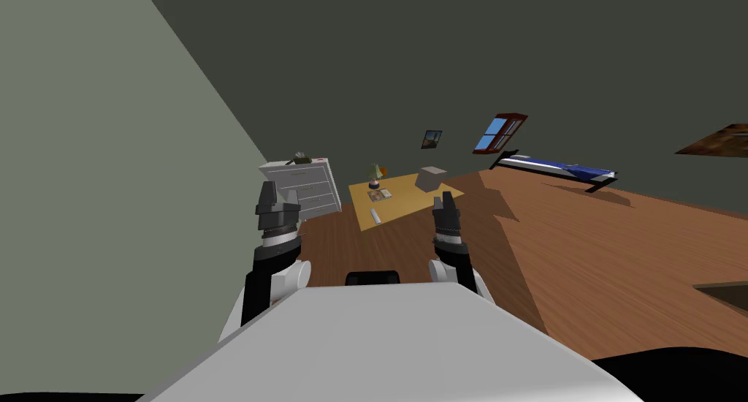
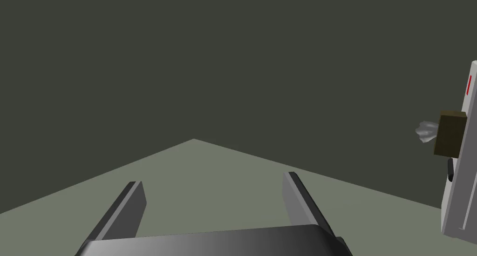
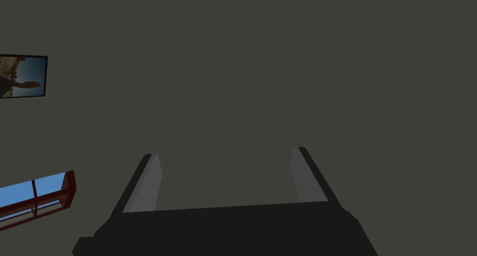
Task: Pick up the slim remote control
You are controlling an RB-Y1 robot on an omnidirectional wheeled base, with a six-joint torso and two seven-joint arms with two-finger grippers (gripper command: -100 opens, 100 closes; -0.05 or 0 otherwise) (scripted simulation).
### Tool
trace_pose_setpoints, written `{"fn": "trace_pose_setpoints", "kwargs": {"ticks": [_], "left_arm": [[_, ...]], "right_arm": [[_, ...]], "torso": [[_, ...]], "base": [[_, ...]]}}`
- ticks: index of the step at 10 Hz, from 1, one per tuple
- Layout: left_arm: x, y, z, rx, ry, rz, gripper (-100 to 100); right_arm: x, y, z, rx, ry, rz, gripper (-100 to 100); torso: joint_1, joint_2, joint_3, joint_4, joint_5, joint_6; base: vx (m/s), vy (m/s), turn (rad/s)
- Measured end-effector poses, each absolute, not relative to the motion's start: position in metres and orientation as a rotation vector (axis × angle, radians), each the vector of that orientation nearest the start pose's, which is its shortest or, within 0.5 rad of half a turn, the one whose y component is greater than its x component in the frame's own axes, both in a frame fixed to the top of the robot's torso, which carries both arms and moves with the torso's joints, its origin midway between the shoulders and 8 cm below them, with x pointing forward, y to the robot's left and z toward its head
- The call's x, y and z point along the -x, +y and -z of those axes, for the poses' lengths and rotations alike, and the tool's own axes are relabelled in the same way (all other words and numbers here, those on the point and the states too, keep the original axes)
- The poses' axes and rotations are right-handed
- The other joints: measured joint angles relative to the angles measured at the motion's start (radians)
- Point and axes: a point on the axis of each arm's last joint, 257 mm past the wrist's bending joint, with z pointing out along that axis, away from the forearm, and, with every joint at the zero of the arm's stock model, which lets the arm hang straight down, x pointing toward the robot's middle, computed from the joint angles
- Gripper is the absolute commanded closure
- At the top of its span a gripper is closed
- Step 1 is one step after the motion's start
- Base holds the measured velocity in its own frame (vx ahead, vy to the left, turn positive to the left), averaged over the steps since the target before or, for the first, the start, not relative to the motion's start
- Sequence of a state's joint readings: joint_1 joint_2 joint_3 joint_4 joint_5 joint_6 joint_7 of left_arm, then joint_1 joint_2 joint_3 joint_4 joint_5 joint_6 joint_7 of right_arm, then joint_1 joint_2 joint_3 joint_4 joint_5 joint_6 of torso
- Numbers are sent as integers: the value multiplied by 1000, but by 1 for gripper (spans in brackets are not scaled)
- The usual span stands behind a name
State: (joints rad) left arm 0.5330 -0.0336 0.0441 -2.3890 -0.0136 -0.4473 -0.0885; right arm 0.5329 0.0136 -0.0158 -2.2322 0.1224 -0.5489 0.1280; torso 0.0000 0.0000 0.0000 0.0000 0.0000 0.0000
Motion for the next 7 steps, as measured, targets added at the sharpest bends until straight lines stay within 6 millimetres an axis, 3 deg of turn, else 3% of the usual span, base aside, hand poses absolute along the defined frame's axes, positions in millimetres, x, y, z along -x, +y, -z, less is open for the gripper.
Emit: {"fn": "trace_pose_setpoints", "kwargs": {"ticks": [4,7], "left_arm": [[-325,295,-53,612,594,1158,0],[-325,295,-53,612,594,1158,0]], "right_arm": [[-347,-261,19,-496,818,-1086,-100],[-351,-251,57,-458,936,-1087,-100]], "torso": [[1,3,2,1,0,0],[1,4,2,1,0,0]], "base": [[-45,23,24],[-52,28,48]]}}
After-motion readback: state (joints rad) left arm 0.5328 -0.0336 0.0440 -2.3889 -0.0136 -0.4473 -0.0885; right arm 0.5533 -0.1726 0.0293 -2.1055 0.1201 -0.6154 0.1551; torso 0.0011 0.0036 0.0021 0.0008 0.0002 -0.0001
